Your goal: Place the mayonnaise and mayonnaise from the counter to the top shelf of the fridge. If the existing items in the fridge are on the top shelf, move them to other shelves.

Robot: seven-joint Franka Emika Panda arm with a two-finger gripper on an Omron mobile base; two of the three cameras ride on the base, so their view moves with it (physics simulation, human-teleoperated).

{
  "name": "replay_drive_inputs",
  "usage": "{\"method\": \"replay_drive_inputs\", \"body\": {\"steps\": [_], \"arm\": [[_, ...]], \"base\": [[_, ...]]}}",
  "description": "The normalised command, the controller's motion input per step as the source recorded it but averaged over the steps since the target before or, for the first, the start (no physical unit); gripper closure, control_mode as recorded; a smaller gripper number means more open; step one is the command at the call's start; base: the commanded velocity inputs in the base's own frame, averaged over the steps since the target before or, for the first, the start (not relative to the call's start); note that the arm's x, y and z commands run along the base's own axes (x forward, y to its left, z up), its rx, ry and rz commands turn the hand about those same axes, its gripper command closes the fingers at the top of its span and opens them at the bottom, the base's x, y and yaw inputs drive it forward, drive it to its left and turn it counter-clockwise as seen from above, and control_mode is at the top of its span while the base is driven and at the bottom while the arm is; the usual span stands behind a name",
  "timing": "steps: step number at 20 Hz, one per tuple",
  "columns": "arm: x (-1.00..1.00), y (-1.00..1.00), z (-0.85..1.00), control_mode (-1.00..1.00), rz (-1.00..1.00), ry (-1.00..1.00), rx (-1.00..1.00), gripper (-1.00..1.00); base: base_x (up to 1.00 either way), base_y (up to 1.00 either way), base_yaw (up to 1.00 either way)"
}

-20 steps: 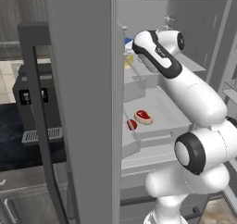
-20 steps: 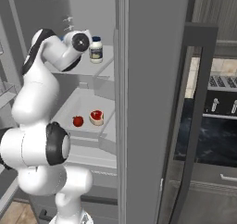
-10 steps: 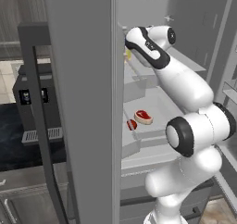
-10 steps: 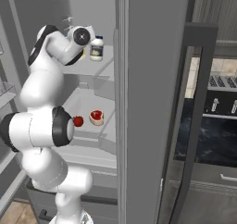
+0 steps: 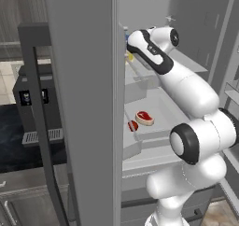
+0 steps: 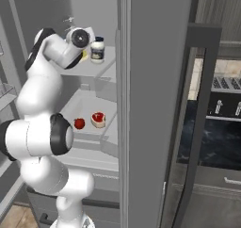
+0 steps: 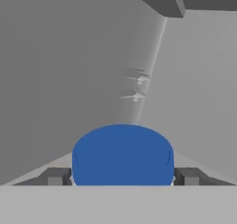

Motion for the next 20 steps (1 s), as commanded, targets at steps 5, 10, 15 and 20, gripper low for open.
{"method": "replay_drive_inputs", "body": {"steps": [5,10,15,20], "arm": [[-0.03,0.03,0.0,-1.0,0.0,0.0,0.0,1.0],[0.0,0.0,0.02,-1.0,0.0,0.0,0.04,1.0],[-0.27,0.0,0.12,-1.0,0.0,0.0,0.2,1.0],[-0.1,0.0,0.0,-1.0,-0.01,0.0,0.13,1.0]], "base": [[0.0,0.0,0.0],[0.0,0.0,0.0],[0.0,0.0,0.0],[0.0,0.0,0.0]]}}
